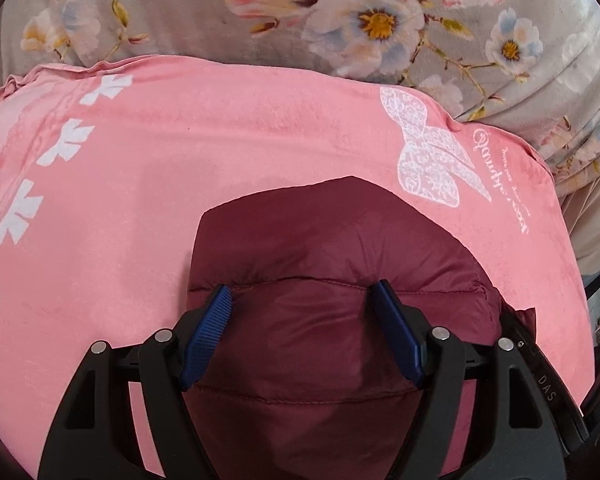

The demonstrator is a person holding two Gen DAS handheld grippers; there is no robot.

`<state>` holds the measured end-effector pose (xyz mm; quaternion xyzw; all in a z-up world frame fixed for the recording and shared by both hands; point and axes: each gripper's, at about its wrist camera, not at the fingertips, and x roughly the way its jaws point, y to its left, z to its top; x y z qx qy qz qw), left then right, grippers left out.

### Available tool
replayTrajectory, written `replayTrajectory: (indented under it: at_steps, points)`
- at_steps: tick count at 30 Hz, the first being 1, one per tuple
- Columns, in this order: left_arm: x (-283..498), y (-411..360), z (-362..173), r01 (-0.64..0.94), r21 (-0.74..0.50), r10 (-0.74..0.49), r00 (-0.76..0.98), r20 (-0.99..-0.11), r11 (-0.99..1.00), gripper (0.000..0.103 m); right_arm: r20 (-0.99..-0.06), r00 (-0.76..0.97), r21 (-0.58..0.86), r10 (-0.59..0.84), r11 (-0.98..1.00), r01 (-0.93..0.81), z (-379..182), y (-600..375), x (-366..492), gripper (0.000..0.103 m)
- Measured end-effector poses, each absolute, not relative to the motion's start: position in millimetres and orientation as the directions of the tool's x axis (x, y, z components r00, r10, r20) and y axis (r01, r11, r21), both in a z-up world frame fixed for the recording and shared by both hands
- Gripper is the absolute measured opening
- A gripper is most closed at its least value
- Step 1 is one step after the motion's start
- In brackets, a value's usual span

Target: Fold large clothes

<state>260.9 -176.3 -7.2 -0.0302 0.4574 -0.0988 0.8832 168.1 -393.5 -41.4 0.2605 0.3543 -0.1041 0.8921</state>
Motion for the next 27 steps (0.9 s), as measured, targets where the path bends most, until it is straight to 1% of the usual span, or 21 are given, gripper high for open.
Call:
replayTrajectory:
  at_steps: [10, 20, 27]
  points:
    - [257.8, -195.6, -24.4, 0.159, -0.042, -0.131, 0.604, -0.786, 0.986, 0.075, -0.677, 0.734, 0.428, 0.040, 0.833, 0.350, -65.4, -399.1, 169.6, 0.005]
    - [257.0, -202.1, -36.5, 0.158, -0.005, -0.104, 0.630, -0.769, 0.988, 0.079, -0.673, 0.738, 0.445, 0.055, 0.827, 0.344, -72.4, -400.3, 171.0, 0.005]
    - [257.2, -204.5, -42.0, 0.160, 0.011, -0.095, 0.639, -0.763, 0.987, 0.080, -0.687, 0.726, 0.413, 0.034, 0.840, 0.352, -73.1, -396.7, 174.6, 0.005]
